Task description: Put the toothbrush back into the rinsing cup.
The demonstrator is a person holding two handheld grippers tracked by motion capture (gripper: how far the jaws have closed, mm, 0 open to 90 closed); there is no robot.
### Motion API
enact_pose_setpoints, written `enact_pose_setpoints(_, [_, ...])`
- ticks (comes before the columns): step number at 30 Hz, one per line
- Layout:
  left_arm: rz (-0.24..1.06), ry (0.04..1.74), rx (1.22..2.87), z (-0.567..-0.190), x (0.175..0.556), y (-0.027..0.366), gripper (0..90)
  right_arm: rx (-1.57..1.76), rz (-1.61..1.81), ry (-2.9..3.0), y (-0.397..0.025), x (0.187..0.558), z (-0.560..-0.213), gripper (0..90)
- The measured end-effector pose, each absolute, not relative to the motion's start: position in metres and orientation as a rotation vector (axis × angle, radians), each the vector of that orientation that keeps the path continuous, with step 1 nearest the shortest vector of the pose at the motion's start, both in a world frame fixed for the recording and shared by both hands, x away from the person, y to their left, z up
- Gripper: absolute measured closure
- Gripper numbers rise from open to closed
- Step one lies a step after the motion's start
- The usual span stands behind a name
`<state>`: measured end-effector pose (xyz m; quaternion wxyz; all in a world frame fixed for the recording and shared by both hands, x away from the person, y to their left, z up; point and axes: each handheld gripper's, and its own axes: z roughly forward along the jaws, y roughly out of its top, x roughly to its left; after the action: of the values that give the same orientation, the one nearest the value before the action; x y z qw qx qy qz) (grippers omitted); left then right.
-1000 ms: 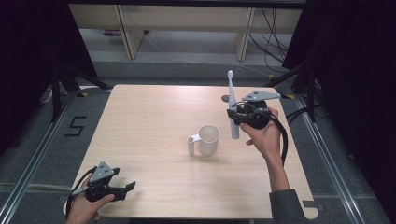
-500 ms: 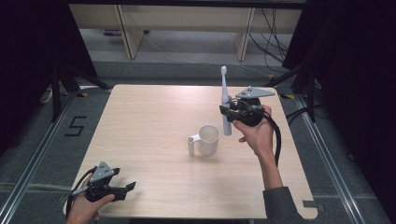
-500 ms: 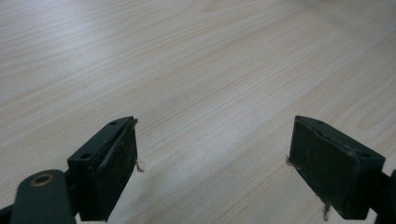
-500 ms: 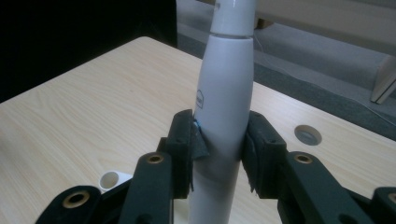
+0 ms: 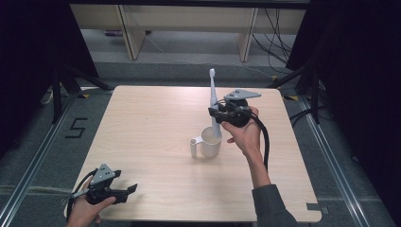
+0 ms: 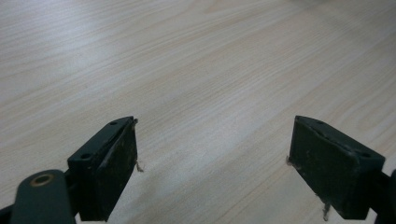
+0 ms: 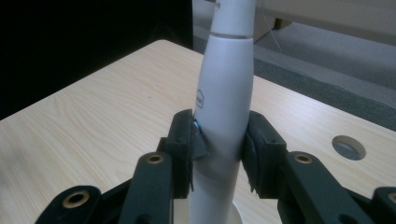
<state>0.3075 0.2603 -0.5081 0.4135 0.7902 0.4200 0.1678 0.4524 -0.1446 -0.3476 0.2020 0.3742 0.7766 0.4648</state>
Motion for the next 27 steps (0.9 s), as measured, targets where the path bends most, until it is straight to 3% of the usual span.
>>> enact_pose_setpoints(27, [0.42, 1.053, 1.988, -0.508, 0.307, 0.26, 14.9, 1.072, 1.249, 2.225, -0.132, 0.458, -0.397, 66.6])
